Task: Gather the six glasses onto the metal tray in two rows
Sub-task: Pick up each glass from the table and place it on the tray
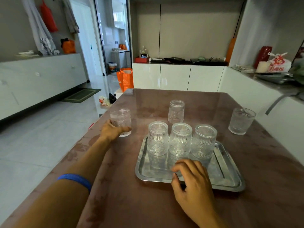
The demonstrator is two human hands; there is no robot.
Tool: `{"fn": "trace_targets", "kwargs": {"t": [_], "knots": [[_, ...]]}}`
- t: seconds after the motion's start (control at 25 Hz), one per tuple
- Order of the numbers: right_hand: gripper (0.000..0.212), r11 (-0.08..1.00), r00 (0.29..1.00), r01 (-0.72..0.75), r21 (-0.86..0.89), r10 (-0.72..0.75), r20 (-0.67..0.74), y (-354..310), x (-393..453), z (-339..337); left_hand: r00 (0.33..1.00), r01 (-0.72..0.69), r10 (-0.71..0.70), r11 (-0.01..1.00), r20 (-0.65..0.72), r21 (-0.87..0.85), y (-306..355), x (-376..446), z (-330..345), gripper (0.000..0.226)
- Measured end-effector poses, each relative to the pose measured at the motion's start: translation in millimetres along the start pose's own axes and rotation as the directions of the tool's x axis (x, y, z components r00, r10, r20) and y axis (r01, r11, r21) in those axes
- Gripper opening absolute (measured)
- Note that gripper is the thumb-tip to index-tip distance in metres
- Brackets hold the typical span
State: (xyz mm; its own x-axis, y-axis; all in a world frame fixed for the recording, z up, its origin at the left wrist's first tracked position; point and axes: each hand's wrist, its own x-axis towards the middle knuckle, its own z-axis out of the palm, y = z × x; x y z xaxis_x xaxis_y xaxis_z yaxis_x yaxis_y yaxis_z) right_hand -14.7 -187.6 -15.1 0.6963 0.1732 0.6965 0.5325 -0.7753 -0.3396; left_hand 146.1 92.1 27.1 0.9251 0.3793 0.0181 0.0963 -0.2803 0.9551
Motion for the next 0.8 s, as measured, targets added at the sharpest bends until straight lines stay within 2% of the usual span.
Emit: {"fn": "trace_targets", "kwargs": {"t": [0.08,0.16,0.24,0.28,0.4,0.56,0.68,0.8], "knots": [[0.008,1.000,1.000,-0.024,0.008,0.024,-0.015,-2.6,3.3,-2.2,0.989,-0.143,0.142,0.990,0.041,0.011,12.8,-21.3,-16.0,0.069],[0.003,0.998,0.998,-0.044,0.039,0.046,-0.037,-3.3,4.7,-4.2,0.948,-0.287,0.278,0.957,0.155,0.035,32.5,-51.7,-34.2,0.064],[0.013,0.989,0.994,-0.096,0.116,0.102,-0.047,-2.6,2.2,-6.1,0.893,-0.389,0.375,0.921,0.250,0.009,50.5,-81.5,-46.8,0.059],[0.019,0.977,0.988,-0.132,0.167,0.142,-0.054,-1.2,0.7,-7.7,0.878,-0.416,0.406,0.909,0.253,-0.018,57.2,-94.1,-49.2,0.059],[0.027,0.941,0.962,-0.227,0.250,0.257,-0.095,1.4,-2.6,-9.8,0.875,-0.445,0.437,0.895,0.209,-0.008,67.2,-121.8,-38.7,0.066],[0.029,0.859,0.916,-0.346,0.378,0.397,-0.065,2.9,-5.7,-11.0,0.820,-0.505,0.450,0.859,0.354,0.078,58.4,-143.5,-4.5,0.061],[0.029,0.854,0.914,-0.350,0.386,0.401,-0.058,3.3,-5.3,-13.5,0.758,-0.618,0.506,0.760,0.412,0.203,46.8,-146.8,15.1,0.055],[0.029,0.879,0.931,-0.305,0.368,0.356,-0.079,1.4,-5.6,-14.2,0.747,-0.641,0.508,0.722,0.430,0.261,43.9,-143.7,21.5,0.058]]}}
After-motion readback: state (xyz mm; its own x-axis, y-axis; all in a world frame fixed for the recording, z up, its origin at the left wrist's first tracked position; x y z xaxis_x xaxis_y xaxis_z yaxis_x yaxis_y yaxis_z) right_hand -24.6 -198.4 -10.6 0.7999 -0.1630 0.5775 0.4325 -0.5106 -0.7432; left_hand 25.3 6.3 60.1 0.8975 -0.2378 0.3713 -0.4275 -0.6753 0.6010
